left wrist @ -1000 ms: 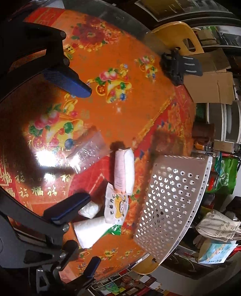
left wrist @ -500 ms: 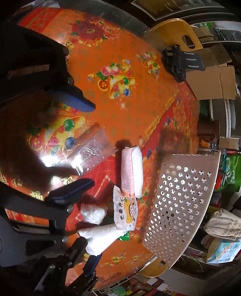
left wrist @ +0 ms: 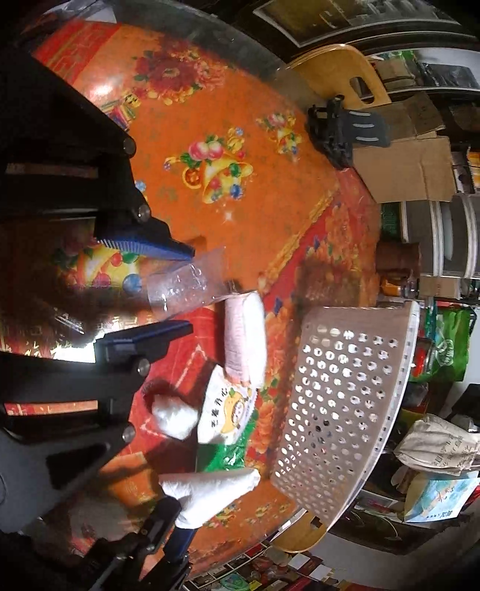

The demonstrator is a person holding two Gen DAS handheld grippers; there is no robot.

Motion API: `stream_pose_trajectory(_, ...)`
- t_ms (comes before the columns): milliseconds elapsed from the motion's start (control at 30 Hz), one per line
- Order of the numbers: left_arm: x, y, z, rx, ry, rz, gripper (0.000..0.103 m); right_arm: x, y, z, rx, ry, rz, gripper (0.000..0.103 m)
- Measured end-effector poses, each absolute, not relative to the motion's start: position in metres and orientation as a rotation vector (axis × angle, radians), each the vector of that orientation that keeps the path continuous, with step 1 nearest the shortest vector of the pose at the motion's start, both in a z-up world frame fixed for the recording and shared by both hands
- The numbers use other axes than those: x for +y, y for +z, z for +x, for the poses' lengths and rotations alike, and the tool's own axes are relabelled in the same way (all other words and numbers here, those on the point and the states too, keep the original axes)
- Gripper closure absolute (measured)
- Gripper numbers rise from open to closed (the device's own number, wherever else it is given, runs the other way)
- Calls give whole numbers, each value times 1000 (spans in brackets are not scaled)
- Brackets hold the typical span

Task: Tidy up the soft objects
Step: 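Carry the plastic bag and white cloth with both tools over the basket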

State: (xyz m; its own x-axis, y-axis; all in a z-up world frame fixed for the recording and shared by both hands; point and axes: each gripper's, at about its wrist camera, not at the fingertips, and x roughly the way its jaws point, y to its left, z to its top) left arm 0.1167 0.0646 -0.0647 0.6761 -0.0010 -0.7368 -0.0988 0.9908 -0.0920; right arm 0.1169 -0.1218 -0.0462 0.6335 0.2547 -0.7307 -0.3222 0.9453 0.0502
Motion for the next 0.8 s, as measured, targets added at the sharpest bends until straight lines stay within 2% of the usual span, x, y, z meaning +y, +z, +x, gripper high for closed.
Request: stream_pose_trajectory(800, 51, -2, 107, 702, 36, -85, 73, -170, 19, 121, 680, 266, -38, 64)
